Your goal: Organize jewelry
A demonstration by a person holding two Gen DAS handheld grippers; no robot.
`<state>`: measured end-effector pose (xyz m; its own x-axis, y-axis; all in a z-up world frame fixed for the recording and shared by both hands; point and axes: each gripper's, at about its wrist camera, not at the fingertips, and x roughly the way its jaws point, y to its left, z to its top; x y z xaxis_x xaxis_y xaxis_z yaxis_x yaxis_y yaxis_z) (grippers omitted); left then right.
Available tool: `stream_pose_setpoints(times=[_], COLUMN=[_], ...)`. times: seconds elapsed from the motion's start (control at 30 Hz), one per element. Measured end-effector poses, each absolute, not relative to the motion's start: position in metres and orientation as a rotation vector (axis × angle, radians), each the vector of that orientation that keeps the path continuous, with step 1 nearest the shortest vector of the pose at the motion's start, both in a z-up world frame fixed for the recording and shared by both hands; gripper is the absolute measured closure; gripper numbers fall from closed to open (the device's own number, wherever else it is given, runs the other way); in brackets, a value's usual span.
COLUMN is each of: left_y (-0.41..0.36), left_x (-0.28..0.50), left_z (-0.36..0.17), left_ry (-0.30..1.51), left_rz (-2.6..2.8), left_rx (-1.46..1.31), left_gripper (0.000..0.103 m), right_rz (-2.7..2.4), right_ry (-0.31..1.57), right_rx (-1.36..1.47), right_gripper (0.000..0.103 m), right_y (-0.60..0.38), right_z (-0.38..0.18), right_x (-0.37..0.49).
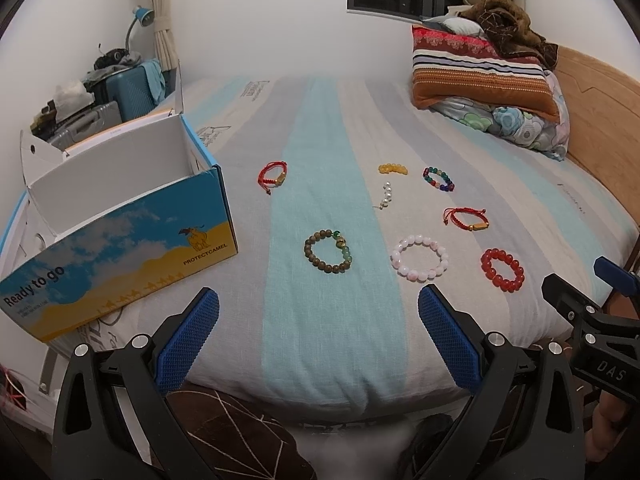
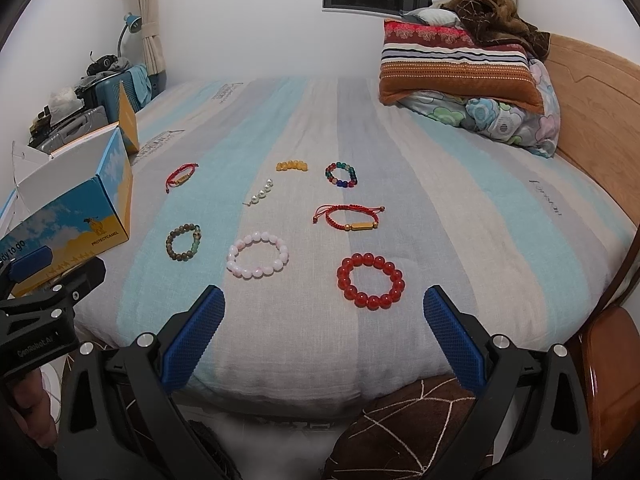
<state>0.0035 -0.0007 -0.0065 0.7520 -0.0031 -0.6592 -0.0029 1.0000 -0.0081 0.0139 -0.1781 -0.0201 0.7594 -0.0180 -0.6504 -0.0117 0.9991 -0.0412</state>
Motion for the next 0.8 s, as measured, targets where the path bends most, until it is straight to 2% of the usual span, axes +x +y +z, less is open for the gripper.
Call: stream_pose_setpoints(times=[0.8], left_y=[-0.0009], left_x=[0.0074], left_z=[-0.0087], left_ry=[0.728], left_rz=[-0.003], left_rx=[-0.012], left_gripper=[0.006], right_rz=[-0.006], right_ry=[0.712], right_rx=[-0.049], right_gripper=[0.007], right_y=[-0.1785], right_z=[-0.0214], right_x=[0.0177])
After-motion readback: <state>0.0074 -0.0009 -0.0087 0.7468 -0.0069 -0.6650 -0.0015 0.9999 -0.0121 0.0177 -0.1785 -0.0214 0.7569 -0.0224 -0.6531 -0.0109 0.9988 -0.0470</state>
